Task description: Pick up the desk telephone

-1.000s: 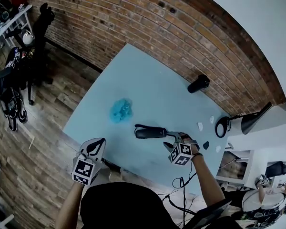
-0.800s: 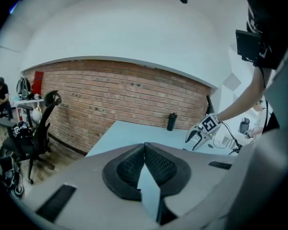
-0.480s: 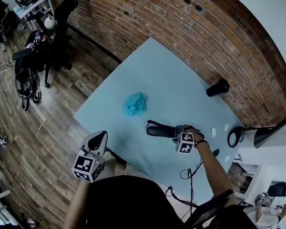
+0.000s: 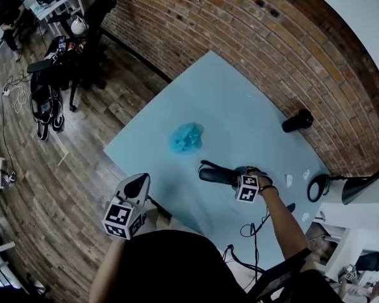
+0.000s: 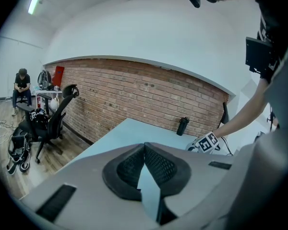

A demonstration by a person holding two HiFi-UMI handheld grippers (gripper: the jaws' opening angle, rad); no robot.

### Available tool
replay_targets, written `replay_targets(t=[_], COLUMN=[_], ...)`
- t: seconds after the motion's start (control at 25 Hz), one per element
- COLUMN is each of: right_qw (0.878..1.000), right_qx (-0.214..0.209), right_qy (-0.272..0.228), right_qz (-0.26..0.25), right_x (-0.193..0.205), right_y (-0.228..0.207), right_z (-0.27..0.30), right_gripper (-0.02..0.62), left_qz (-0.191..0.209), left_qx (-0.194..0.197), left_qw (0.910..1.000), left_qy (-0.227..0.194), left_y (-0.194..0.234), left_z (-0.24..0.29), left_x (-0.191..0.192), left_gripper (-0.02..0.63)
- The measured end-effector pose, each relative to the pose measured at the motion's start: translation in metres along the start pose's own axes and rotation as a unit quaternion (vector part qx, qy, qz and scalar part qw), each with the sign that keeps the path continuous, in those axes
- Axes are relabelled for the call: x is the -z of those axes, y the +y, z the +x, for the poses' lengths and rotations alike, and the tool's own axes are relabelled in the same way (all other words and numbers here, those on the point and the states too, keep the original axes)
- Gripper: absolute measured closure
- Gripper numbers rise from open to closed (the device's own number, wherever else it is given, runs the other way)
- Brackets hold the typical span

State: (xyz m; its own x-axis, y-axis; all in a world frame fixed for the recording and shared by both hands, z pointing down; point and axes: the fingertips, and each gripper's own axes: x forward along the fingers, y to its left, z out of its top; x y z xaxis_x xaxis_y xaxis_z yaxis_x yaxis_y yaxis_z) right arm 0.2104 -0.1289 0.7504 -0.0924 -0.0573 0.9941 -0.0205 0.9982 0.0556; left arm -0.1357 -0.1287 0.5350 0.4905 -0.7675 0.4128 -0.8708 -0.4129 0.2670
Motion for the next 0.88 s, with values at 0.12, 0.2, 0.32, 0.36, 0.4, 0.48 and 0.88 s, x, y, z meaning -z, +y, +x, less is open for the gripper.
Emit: replay_targets(t=[0.12,0.2,0.32,0.36,0.4,0.48,0.88], right_qw=[1.0,1.0,0.999,0.999,0.999,0.999,0.996], right_qx=[-0.012,-0.021,-0.036,-0.04,-0.042,-0.034,-0.053], right_qy=[-0.001,0.004,0.017,0.021,0.025,0.034,0.061], right_qz=[0.004,0.005,-0.001,-0.002,-0.001,0.003,0.037], right_x=[-0.001,-0.002,-0.004,-0.004,-0.003,0.0,0.003], right_y=[0.002,0.003,0.001,0.001,0.001,0.0,-0.001], right_z=[0.002,0.004,0.006,0.008,0.01,0.019,0.038], right_gripper=[0.328,0.325,0.314,0.31,0.305,0.299,0.283], left_qz=[-0.003,0.0,0.006,0.007,0.008,0.012,0.027], left_qx=[0.0,0.005,0.014,0.015,0.015,0.016,0.019], left_qw=[1.0,0.9999,0.9998,0.9997,0.9997,0.9995,0.9985], left_qy=[0.009,0.01,0.013,0.016,0.019,0.023,0.043], left_y=[-0.001,-0.004,-0.011,-0.013,-0.014,-0.014,-0.013], left_z=[0.003,0.006,0.011,0.013,0.014,0.018,0.017], left_x=[0.005,0.005,0.005,0.006,0.008,0.009,0.019], left_gripper=[0.584,0.584,0.584,0.584,0.584,0.584,0.584])
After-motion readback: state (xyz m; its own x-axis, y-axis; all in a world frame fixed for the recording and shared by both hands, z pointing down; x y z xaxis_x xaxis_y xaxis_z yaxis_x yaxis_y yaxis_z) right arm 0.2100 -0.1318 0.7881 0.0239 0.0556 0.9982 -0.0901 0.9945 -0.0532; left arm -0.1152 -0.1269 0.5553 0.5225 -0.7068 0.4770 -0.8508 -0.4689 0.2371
